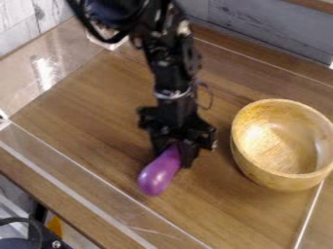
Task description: Remove the purple eggplant from inside the brown bowl and put it on the table
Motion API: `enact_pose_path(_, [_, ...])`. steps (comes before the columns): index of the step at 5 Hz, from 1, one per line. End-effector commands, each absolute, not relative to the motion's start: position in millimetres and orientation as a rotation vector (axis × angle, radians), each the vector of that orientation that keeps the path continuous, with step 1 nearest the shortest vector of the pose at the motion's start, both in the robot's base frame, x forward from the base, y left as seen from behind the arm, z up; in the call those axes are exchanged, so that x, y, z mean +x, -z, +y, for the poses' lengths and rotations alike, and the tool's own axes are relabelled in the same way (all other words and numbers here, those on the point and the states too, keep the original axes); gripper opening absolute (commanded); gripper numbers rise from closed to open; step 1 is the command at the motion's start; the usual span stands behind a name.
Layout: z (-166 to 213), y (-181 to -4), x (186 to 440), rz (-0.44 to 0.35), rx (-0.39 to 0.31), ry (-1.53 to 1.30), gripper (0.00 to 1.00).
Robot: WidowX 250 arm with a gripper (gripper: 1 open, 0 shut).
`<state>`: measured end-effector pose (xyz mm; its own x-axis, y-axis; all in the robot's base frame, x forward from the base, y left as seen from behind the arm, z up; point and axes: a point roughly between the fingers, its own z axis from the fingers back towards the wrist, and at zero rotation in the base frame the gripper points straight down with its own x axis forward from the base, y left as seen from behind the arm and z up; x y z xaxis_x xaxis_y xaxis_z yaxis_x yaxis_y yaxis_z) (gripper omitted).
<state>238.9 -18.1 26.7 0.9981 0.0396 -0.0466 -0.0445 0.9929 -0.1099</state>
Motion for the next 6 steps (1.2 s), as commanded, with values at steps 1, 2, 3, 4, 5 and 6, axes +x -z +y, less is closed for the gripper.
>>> enact_pose_path(1, [-13.9, -37.7, 250.9, -0.018, -0.098, -0.05, 0.0])
enact_pose_path(2, [-13.0, -39.6, 250.5, -0.021, -0.093, -0.084, 0.0])
enact_pose_path(3, [-18.9, -34.9, 248.9, -0.025, -0.089, -0.144, 0.0])
enact_pose_path(4, [-25.3, -30.3, 247.2, -0.03, -0.083, -0.2, 0.0])
enact_pose_path(5, [-15.2, -26.6, 253.7, -0.045, -0.072, -0.21, 0.0])
enact_pose_path(6, [-6.3, -26.4, 259.8, -0.058, -0.061, -0.23, 0.0])
